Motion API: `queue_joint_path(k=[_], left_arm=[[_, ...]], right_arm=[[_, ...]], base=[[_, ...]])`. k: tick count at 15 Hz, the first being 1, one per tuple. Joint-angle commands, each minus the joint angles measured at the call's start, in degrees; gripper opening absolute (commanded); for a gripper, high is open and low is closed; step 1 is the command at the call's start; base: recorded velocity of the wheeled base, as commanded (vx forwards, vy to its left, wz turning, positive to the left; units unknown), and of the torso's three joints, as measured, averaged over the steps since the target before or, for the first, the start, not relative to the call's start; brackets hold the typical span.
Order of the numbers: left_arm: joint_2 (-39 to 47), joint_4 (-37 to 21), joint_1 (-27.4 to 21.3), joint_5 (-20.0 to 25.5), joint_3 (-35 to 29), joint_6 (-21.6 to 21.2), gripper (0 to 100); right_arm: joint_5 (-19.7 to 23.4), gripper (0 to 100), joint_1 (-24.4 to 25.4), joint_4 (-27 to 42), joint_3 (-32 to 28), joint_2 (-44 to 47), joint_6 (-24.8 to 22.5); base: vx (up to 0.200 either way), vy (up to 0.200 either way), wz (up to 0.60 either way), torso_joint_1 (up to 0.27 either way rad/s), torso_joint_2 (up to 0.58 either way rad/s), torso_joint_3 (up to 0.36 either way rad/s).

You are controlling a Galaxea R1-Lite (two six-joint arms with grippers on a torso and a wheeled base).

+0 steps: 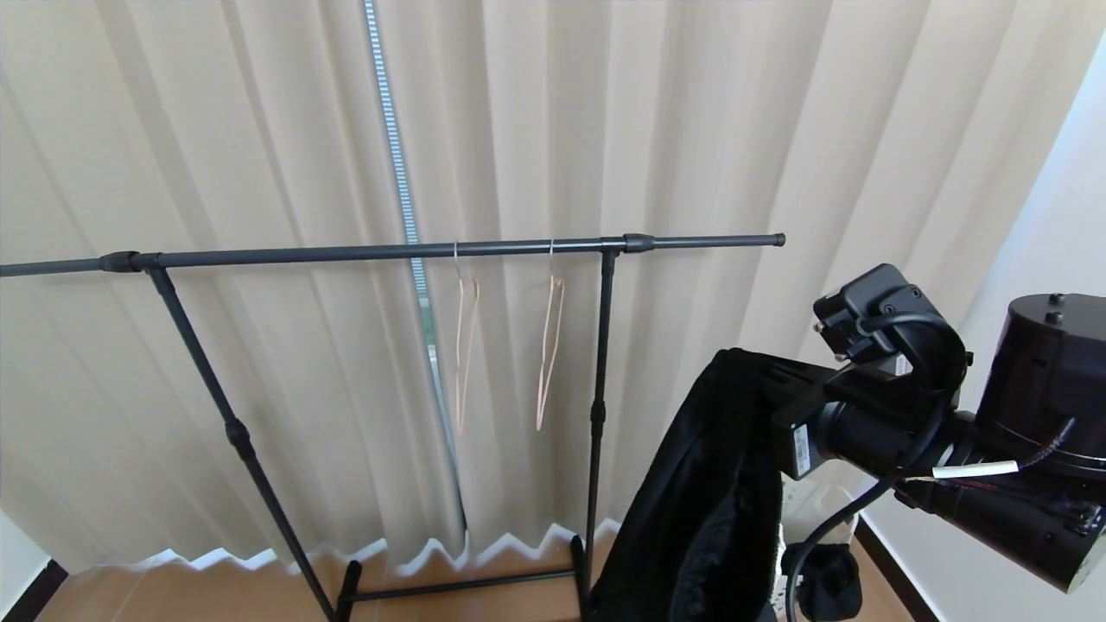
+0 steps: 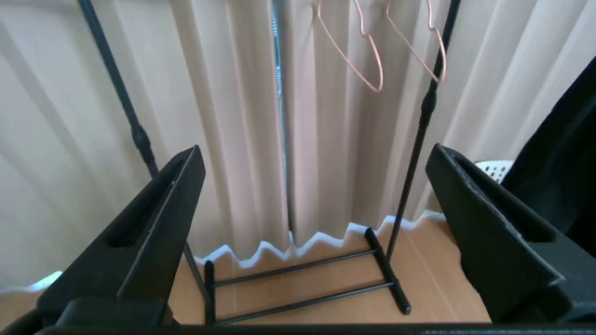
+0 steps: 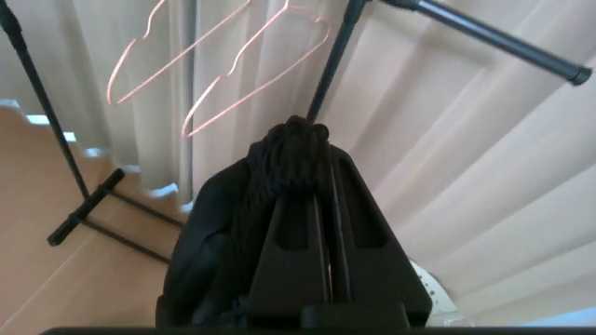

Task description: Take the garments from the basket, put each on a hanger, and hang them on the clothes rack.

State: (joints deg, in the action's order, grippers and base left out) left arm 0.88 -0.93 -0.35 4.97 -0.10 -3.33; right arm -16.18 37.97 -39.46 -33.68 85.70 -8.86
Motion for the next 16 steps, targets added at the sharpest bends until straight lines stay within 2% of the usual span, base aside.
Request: queue_joint_path(k=[1,2,5,8,15,16], left_arm=[[0.1,0.0,0.0,0.0,0.0,0.0,100],[0.1,0.0,0.0,-0.1,0.0,0.0,100],[0.1,0.0,0.0,0.0,0.0,0.0,100],[0.1,0.0,0.1,-0.1,0.0,0.0,100],[0.2,0.0,0.1,0.0,0.0,0.0,100],[0.1,0.0,0.1,0.0,0.0,-0.1,100]], right_arm=[[0.0,0,0.1,-0.1,0.0,0.0,0.0],[0.0,0,0.1,-0.1,0.2,0.0,0.0],[0.0,0,0.1,-0.1,0.3,0.1,0.0],[0.0,0,0.1,-0.1,0.2,0.1,0.0],[0.0,0,0.1,-0.1,0.5,0.3,-1.7],[-0.1,0,0.1,-0.1,0.5,0.3,-1.8]], base=[[-0.200,0.200,0.00,0.002,0.02,0.002],[-0.200,0.200,0.00,-0.017,0.00,0.007],[0.000,0.200,0.00,-0.012,0.01,0.004],[-0.200,0.000,0.00,0.012,0.00,0.002],[0.000,0.000,0.00,0.000,0.00,0.000],[-0.200,0.000,0.00,0.002,0.00,0.002]])
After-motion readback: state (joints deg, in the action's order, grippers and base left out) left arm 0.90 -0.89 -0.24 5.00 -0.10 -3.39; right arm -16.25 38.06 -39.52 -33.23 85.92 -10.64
